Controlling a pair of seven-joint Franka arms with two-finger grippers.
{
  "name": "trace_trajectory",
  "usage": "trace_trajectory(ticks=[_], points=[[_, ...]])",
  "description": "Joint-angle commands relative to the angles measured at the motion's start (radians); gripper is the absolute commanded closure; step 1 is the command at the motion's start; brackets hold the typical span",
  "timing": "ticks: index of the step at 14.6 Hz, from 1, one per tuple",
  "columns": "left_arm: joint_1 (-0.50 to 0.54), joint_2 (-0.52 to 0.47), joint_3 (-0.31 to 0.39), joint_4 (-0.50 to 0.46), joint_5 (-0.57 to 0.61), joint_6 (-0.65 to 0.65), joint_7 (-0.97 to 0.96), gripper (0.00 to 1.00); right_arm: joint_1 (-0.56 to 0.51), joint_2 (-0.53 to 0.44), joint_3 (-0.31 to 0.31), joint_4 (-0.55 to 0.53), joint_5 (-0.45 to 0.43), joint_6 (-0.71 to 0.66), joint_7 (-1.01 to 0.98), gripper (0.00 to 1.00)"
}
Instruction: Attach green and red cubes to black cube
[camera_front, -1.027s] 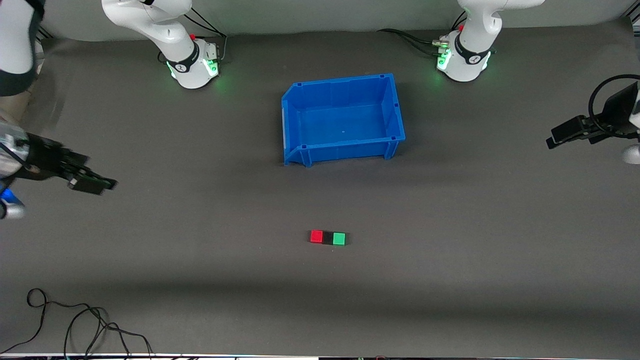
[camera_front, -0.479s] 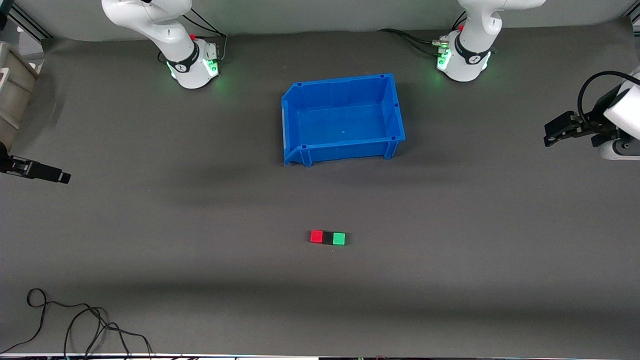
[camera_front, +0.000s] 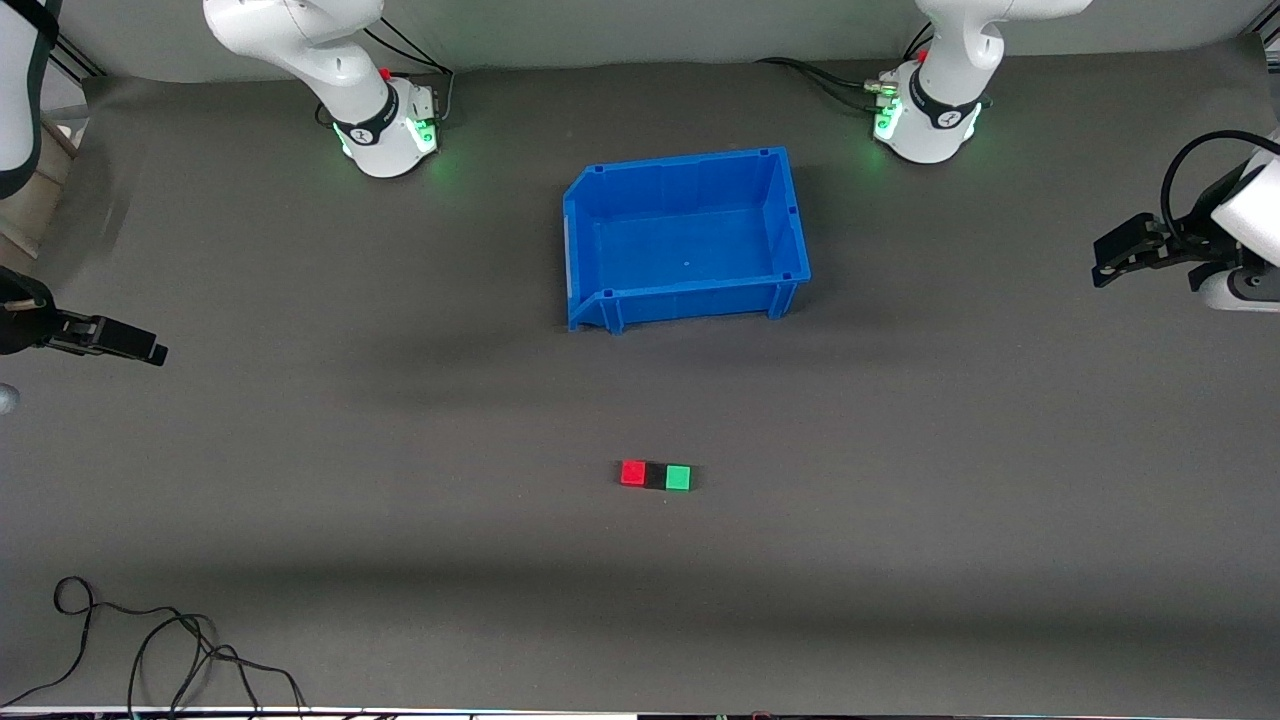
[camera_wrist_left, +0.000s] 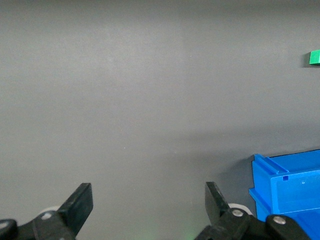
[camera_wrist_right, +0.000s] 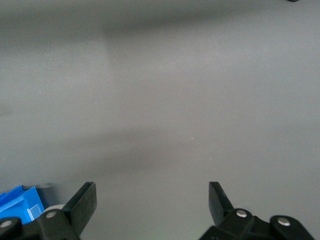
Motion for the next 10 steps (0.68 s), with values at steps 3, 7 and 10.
trace_trajectory(ticks=[3,7,10], points=[[-0.007,-0.015,0.005,-0.003,0.027,-0.004,-0.003,0.00,-0.050,-0.046,0.054,-0.046,-0.039,0.029,-0.013,0.00],[-0.009,-0.015,0.005,-0.009,0.018,-0.013,-0.005,0.00,-0.163,-0.154,0.200,-0.192,-0.091,0.109,-0.004,0.00],[-0.009,-0.015,0.005,-0.009,0.019,-0.007,-0.005,0.00,-0.212,-0.185,0.243,-0.241,-0.095,0.147,-0.002,0.00]])
